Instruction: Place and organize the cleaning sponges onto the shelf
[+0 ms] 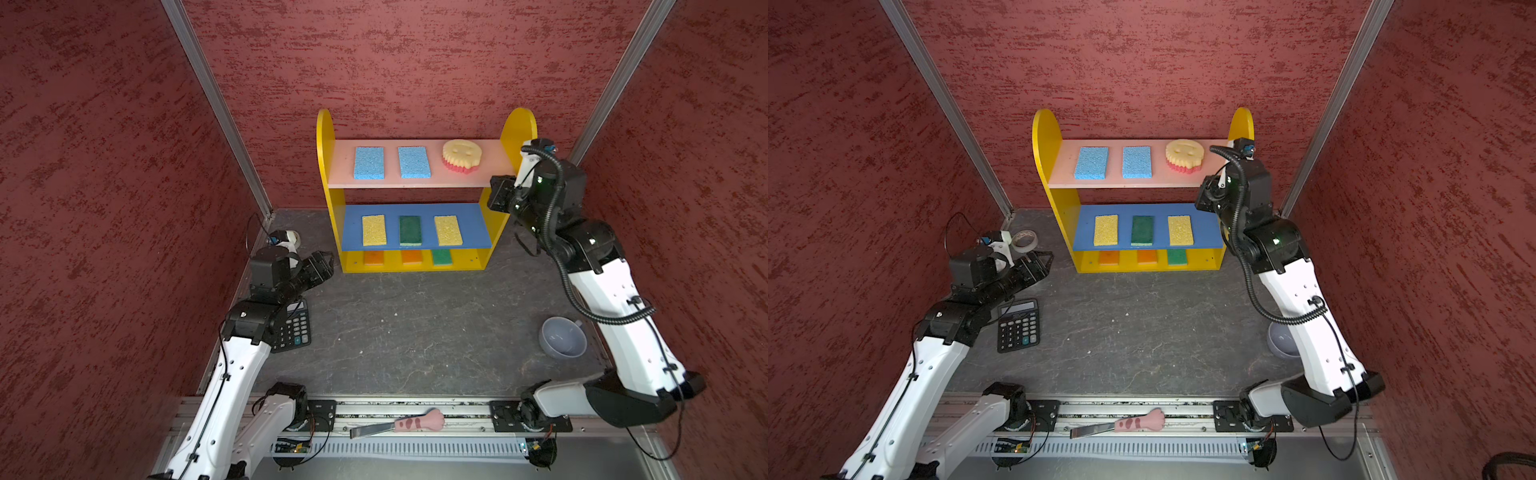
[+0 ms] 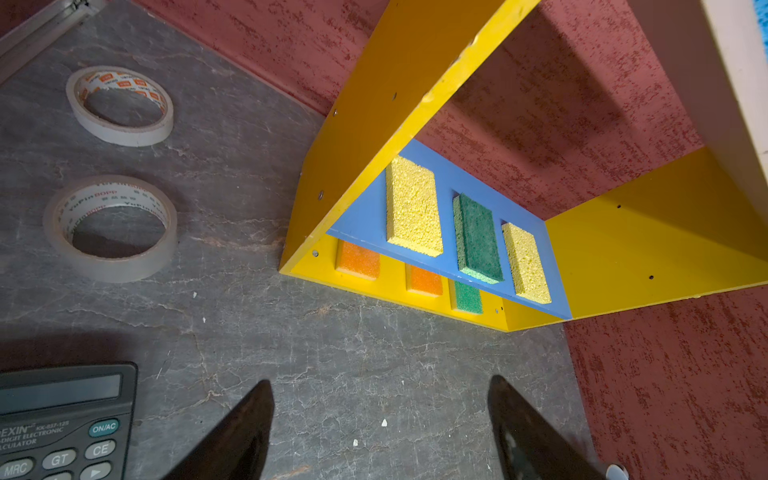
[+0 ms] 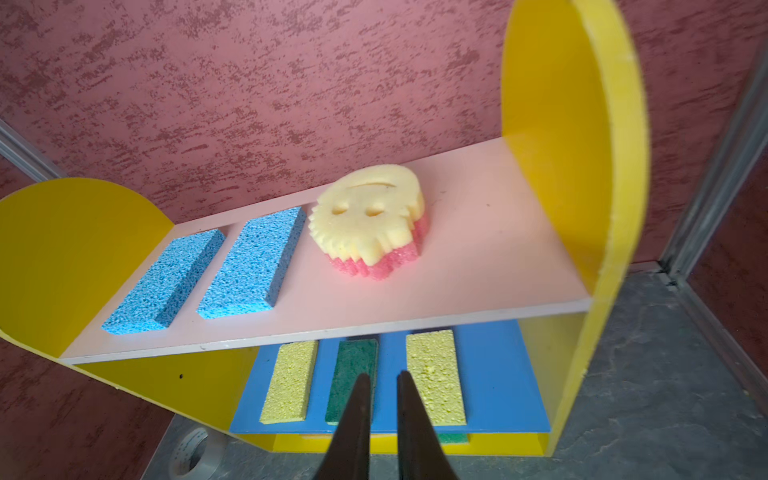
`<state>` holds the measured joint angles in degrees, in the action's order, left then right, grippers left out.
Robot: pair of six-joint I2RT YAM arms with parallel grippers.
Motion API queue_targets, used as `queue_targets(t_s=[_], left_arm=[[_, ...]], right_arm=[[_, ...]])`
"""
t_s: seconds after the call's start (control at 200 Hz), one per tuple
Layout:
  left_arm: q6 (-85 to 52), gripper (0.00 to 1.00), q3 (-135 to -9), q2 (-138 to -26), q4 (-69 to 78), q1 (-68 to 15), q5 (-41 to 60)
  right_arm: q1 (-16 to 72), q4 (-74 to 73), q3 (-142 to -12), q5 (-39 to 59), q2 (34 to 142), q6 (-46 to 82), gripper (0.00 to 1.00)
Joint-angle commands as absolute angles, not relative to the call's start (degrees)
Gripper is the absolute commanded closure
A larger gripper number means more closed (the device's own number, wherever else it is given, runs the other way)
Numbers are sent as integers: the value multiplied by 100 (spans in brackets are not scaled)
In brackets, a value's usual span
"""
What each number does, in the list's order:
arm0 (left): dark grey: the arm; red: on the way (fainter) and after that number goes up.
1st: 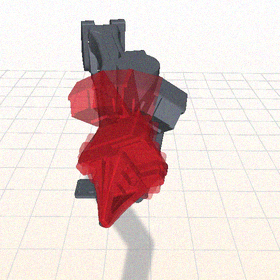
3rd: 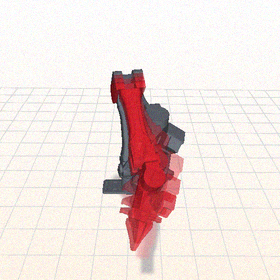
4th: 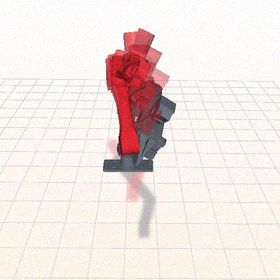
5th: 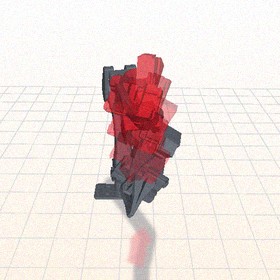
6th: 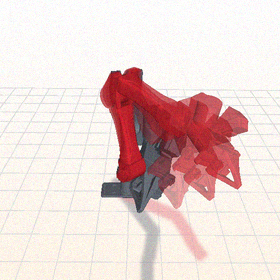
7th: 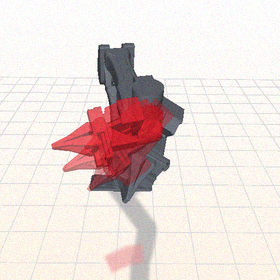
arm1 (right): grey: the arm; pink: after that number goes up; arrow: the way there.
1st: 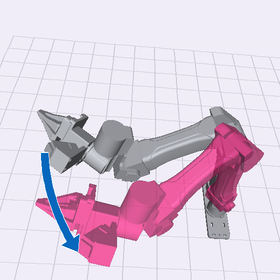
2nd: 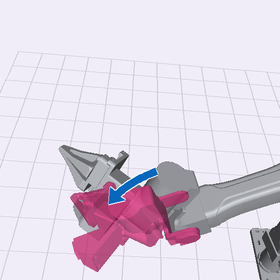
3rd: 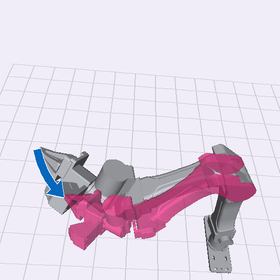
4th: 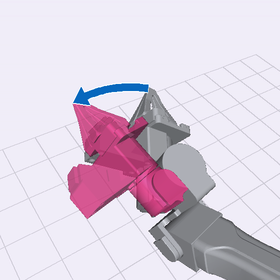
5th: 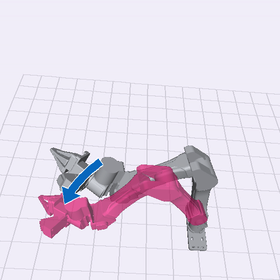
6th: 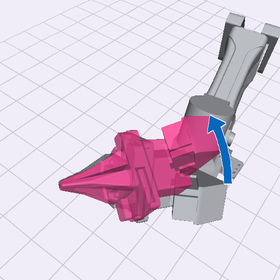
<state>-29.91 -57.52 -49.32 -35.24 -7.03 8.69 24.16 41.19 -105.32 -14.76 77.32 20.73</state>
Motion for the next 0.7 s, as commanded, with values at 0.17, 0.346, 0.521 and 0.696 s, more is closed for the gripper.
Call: queue_targets(t_s=[0.17,0.346,0.521,0.696], left_arm=[[-2752,20,-6115,-4954,-3657,-617,756],[-2760,19,-6172,-4992,-3582,-607,800],[-2838,19,-6214,-5104,-3505,-609,912],[-2874,19,-6148,-5098,-3480,-606,927]], right_arm=[[2356,3395,-9165,-2473,6876,1875,75],[2263,3237,-9041,-2203,6892,1705,75],[2250,3725,-10607,-1648,7862,1500,69],[2216,4249,-12263,-1594,9159,1266,54]])
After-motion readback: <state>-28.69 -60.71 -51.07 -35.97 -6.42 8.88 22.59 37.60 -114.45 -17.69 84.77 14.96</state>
